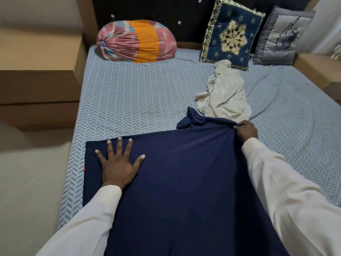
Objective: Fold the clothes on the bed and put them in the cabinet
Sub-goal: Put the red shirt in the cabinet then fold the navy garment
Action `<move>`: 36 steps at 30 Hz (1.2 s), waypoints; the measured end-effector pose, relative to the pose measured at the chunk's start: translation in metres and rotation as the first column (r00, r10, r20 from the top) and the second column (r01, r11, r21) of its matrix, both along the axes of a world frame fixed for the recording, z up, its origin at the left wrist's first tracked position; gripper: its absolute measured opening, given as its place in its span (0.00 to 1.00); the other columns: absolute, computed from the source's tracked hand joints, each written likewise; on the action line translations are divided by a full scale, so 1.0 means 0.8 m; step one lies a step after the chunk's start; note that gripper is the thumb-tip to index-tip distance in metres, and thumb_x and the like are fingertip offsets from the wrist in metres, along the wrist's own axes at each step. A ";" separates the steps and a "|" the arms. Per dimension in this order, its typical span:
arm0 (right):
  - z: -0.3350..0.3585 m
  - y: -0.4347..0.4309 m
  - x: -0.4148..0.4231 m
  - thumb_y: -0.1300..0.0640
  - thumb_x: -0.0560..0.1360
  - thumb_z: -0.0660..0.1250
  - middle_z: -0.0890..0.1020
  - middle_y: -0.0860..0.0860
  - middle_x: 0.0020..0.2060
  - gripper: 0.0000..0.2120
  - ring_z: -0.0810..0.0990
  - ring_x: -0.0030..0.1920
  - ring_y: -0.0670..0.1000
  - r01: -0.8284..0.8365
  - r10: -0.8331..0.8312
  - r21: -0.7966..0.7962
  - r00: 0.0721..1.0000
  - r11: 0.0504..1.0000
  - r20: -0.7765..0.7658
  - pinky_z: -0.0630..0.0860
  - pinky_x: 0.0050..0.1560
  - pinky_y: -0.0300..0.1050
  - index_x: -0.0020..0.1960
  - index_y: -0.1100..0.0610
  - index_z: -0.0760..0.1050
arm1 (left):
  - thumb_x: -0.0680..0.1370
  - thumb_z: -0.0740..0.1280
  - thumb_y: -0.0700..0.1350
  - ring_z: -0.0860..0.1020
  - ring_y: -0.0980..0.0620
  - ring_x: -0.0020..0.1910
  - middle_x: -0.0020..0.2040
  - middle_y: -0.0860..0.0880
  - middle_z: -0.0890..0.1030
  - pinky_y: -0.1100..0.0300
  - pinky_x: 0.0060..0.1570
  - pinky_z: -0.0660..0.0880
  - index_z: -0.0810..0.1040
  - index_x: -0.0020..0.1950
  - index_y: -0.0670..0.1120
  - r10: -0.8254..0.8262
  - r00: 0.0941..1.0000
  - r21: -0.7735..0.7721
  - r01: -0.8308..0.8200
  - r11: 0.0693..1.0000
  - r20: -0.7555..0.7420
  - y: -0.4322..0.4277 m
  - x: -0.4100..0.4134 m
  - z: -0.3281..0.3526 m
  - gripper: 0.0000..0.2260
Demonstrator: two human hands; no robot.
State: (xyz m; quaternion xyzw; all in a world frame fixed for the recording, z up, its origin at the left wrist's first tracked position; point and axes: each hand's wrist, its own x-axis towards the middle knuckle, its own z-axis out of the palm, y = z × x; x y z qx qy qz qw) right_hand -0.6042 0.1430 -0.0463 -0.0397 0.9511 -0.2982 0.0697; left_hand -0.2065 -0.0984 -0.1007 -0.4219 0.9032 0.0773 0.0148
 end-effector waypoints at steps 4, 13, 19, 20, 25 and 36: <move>-0.008 -0.010 0.000 0.53 0.73 0.70 0.81 0.57 0.49 0.06 0.79 0.51 0.57 -0.093 0.094 -0.014 0.988 0.996 0.119 0.73 0.51 0.45 0.46 0.53 0.74 | 0.74 0.37 0.74 0.40 0.41 0.78 0.81 0.49 0.44 0.31 0.68 0.34 0.42 0.79 0.58 -0.002 1.000 -0.043 0.002 0.999 0.006 -0.008 -0.005 -0.004 0.37; -0.007 0.114 0.026 0.50 0.74 0.61 0.80 0.62 0.52 0.15 0.78 0.55 0.61 0.071 -0.094 0.141 0.982 0.987 0.165 0.71 0.54 0.49 0.47 0.60 0.79 | 0.78 0.38 0.68 0.39 0.41 0.78 0.80 0.47 0.42 0.30 0.69 0.36 0.42 0.80 0.54 -0.020 0.996 0.015 0.019 1.000 0.089 0.002 -0.004 0.010 0.33; 0.001 0.146 0.055 0.55 0.69 0.70 0.80 0.56 0.31 0.09 0.78 0.36 0.55 -0.072 0.055 0.055 0.960 0.996 0.274 0.73 0.41 0.45 0.35 0.59 0.77 | 0.77 0.45 0.65 0.60 0.38 0.76 0.76 0.41 0.64 0.35 0.70 0.44 0.64 0.77 0.49 -0.246 0.968 0.016 0.246 0.969 0.056 0.108 0.011 0.011 0.34; 0.002 0.153 0.056 0.55 0.69 0.72 0.81 0.56 0.34 0.08 0.79 0.39 0.56 -0.028 0.025 0.014 0.979 1.000 0.200 0.74 0.44 0.46 0.37 0.59 0.77 | 0.77 0.47 0.65 0.63 0.38 0.75 0.75 0.40 0.66 0.36 0.70 0.47 0.67 0.75 0.49 -0.280 0.959 0.028 0.279 0.960 0.054 0.126 0.013 0.010 0.33; 0.005 0.207 0.065 0.44 0.65 0.73 0.83 0.57 0.41 0.19 0.81 0.43 0.55 0.086 -0.070 -0.051 0.965 0.995 0.253 0.77 0.49 0.50 0.46 0.58 0.77 | 0.76 0.45 0.65 0.60 0.39 0.76 0.77 0.41 0.62 0.41 0.73 0.49 0.64 0.77 0.50 -0.333 0.942 0.113 0.326 0.939 0.051 0.184 0.035 0.013 0.34; 0.000 0.334 0.221 0.55 0.69 0.75 0.82 0.55 0.41 0.10 0.81 0.48 0.59 0.211 -0.198 -0.081 0.970 0.974 0.142 0.72 0.48 0.46 0.41 0.57 0.75 | 0.76 0.53 0.62 0.73 0.40 0.68 0.69 0.43 0.74 0.44 0.64 0.71 0.73 0.71 0.50 -0.518 0.851 0.106 0.509 0.854 0.085 0.262 0.122 0.025 0.28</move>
